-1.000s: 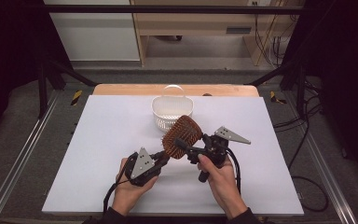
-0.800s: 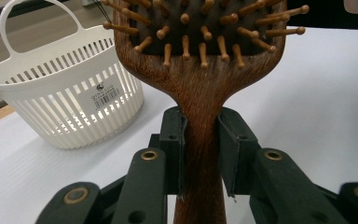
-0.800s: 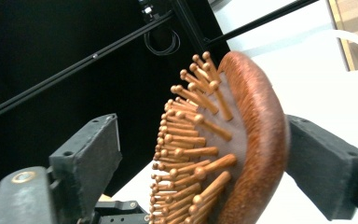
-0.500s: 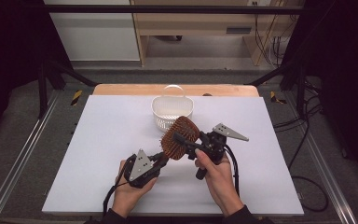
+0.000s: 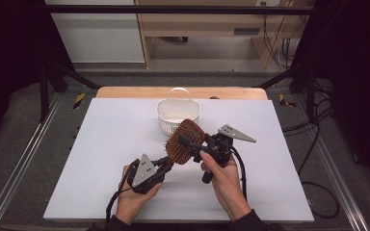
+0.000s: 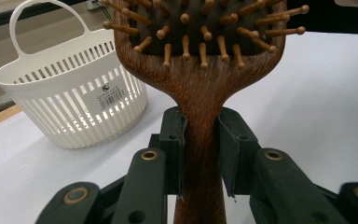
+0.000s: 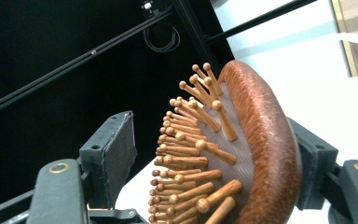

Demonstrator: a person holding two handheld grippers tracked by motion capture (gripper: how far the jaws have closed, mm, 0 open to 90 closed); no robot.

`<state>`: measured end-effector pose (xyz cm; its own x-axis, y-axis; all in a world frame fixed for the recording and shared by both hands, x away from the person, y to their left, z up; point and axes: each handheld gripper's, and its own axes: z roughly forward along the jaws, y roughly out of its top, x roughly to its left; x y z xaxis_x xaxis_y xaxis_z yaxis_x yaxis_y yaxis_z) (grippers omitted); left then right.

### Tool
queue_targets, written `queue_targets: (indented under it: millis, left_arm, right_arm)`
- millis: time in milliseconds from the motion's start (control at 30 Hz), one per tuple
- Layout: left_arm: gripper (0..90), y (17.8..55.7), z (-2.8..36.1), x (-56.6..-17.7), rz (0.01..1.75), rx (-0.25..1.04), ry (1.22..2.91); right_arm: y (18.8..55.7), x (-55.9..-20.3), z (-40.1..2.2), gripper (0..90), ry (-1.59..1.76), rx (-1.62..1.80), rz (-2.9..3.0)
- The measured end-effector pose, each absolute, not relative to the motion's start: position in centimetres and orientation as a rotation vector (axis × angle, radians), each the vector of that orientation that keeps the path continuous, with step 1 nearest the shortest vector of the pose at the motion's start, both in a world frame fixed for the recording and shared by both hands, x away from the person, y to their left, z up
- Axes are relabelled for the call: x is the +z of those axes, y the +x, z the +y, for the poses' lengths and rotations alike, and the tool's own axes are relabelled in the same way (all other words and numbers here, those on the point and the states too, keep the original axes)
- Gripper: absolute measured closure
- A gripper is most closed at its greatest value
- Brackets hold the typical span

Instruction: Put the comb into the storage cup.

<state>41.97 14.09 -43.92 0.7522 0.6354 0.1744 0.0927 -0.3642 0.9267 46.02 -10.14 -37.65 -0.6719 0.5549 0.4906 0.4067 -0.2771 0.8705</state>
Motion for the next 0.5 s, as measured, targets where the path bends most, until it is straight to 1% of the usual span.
queue_targets:
  millis: [500]
  left_arm:
    - [72.4, 41.95, 14.20, -43.88, 0.561, 0.638, 1.878]
  right_arm:
    - [46.10, -37.62, -10.13, 36.8, 1.225, 2.115, 1.820]
